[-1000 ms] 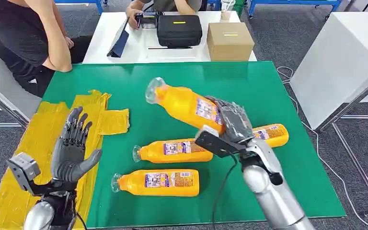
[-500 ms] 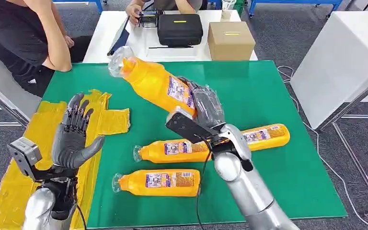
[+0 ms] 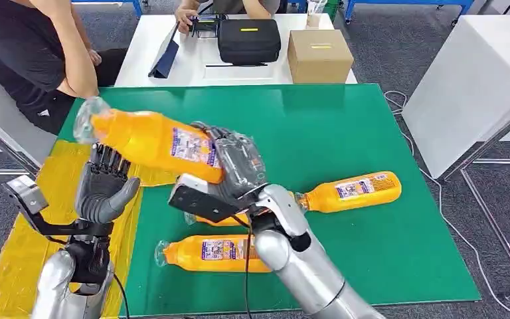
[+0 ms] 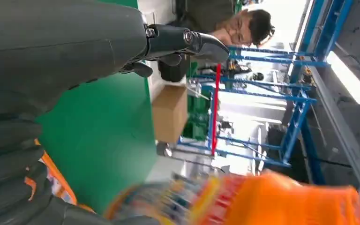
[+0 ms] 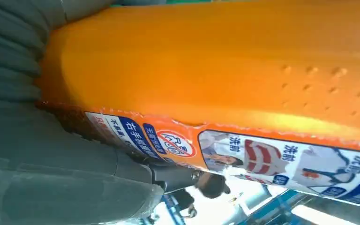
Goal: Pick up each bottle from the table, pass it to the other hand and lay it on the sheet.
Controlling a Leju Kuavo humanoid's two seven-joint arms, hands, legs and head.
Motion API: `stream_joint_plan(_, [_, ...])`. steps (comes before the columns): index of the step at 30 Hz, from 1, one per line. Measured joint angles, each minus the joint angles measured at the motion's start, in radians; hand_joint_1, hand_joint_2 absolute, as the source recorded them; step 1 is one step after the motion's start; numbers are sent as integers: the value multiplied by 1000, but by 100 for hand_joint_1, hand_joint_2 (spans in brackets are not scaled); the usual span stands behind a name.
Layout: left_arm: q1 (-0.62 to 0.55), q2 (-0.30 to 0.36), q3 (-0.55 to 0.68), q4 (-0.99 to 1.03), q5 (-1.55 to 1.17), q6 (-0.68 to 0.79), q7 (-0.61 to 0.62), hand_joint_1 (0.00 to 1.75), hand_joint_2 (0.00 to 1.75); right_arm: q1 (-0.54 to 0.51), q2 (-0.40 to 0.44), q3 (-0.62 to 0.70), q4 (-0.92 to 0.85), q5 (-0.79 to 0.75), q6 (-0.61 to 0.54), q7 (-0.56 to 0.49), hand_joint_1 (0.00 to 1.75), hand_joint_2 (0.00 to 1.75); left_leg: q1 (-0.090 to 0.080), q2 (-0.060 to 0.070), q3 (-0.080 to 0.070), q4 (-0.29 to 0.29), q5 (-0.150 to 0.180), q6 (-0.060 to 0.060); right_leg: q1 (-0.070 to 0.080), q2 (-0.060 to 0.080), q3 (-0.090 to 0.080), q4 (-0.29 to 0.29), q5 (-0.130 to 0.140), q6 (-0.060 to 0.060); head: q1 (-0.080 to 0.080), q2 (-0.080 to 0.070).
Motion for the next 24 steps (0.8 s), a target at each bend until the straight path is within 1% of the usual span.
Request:
stream_joint_plan(3, [-5,0,-10,-2,11,6,6,0,175,-21,27,40,52,13,-12,11,175,175,0,0,0,0,0,0,0,0,0,0,0,0,0,0])
stream_joint_plan(8, [-4,0,-13,-3,35,6,6,0,175,-47,41,63,95,13,-19,14,175,175,0,0,-1,0,0,-1,0,0,0,0,0,0,0,0])
stream_joint_plan(14, [0,2,-22,-20,80,-2,10,0,175,-112,86,100,196,16,-13,37,175,175,0,-1,-1,0,0,-1,0,-1,-1,0,0,0,0,0])
stream_joint_plan(20, [-1,2,-39,-34,83,0,15,0,175,-128,110,126,254,18,-14,38,175,175,0,-1,-2,0,0,-1,0,-1,-2,0,0,0,0,0])
stream_joint_plan(24, [-10,2,-39,-37,83,33,19,0,175,-150,133,139,296,12,-6,38,175,175,0,-1,-2,0,0,-1,0,-1,-2,0,0,0,0,0])
